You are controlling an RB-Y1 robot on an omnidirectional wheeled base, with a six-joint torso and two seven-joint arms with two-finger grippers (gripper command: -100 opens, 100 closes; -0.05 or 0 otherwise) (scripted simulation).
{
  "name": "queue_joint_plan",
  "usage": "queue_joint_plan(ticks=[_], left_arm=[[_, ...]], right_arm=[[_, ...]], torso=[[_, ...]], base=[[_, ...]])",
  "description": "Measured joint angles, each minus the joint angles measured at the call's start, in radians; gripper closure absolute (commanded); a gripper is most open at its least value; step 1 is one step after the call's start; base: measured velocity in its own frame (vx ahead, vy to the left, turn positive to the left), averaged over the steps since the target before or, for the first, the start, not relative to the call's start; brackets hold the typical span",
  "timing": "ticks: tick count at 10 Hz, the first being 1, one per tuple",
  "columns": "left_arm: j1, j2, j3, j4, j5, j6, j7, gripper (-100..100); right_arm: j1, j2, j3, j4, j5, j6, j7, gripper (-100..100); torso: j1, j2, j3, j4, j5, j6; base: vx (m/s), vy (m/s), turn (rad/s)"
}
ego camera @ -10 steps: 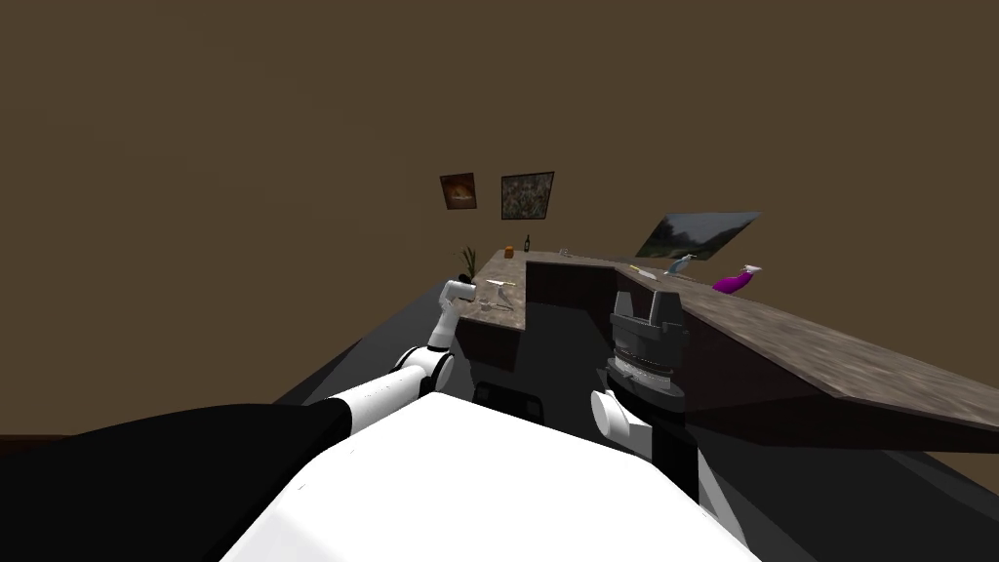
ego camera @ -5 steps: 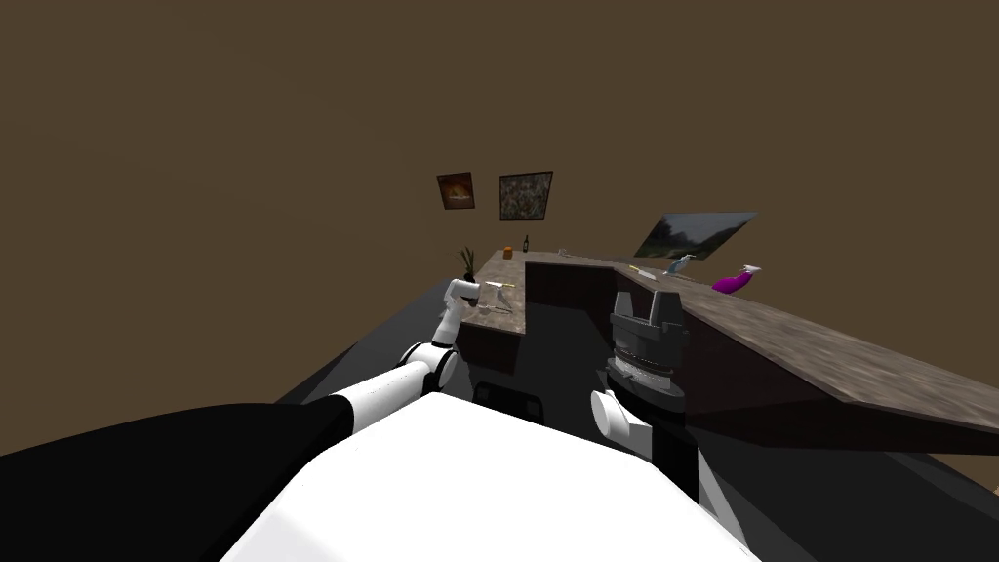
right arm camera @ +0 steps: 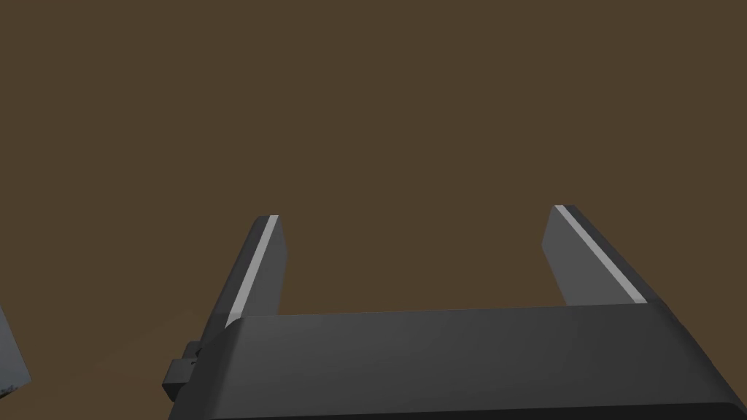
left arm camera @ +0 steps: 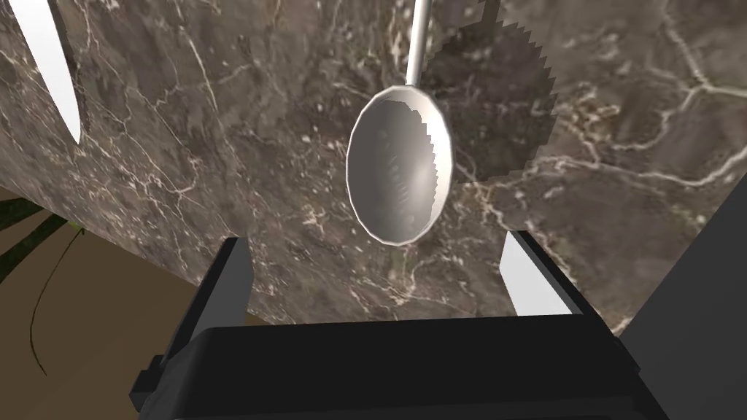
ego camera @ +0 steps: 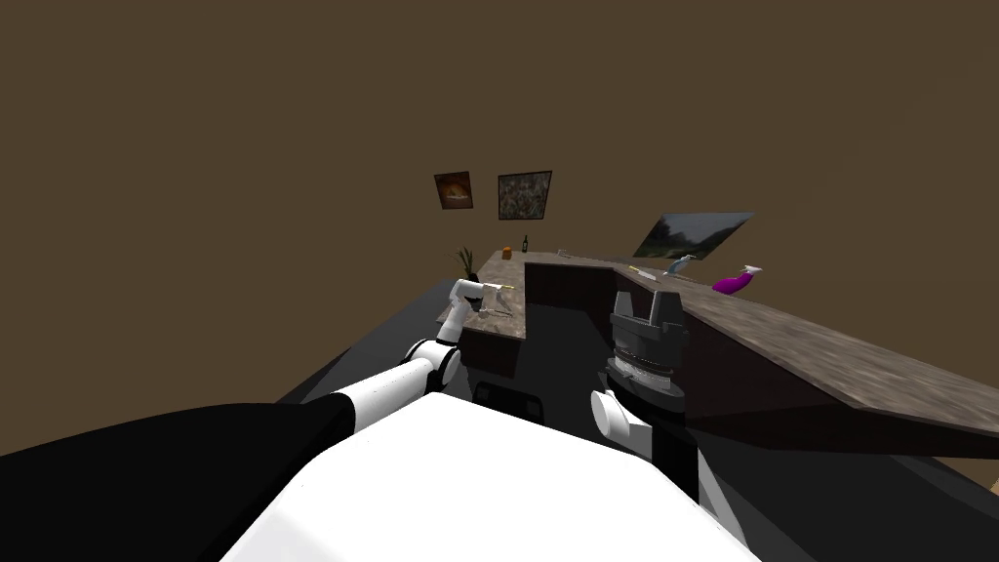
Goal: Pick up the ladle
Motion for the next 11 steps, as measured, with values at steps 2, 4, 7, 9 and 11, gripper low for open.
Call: queue_joint_plan(ticks=[2, 4, 7, 9, 11], left_arm=[[-0.017, -0.013, -0.006, 0.032, 0.012, 0.045, 0.002, -100], [-0.024, -0.035, -0.014, 0.064, 0.021, 0.085, 0.005, -100], [-0.036, -0.08, -0.02, 0.12, 0.037, 0.149, 0.008, -100], [-0.036, -0.083, -0.02, 0.124, 0.038, 0.151, 0.009, -100], [-0.023, -0.082, -0.021, 0.141, 0.038, 0.122, 0.007, -100]], right_arm=[[0.0, 0.0, 0.0, 0.0, 0.0, 0.0, 0.0, 0], [0.0, 0.0, 0.0, 0.0, 0.0, 0.0, 0.0, 0], [0.0, 0.0, 0.0, 0.0, 0.0, 0.0, 0.0, 0], [0.0, 0.0, 0.0, 0.0, 0.0, 0.0, 0.0, 0], [0.0, 0.0, 0.0, 0.0, 0.0, 0.0, 0.0, 0]], torso=[[0.001, -0.001, -0.001, 0.0, 0.0, 0.0], [0.0, -0.002, -0.001, 0.0, 0.0, 0.0], [0.0, -0.004, -0.002, -0.001, 0.0, 0.0], [0.0, 0.002, 0.001, 0.0, 0.0, 0.0], [-0.001, 0.003, 0.002, 0.001, 0.0, 0.0]], base=[[0.073, 0.017, -0.021], [0.099, 0.006, -0.034], [0.094, 0.012, -0.022], [0.011, 0.0, 0.0], [0.016, -0.006, 0.0]])
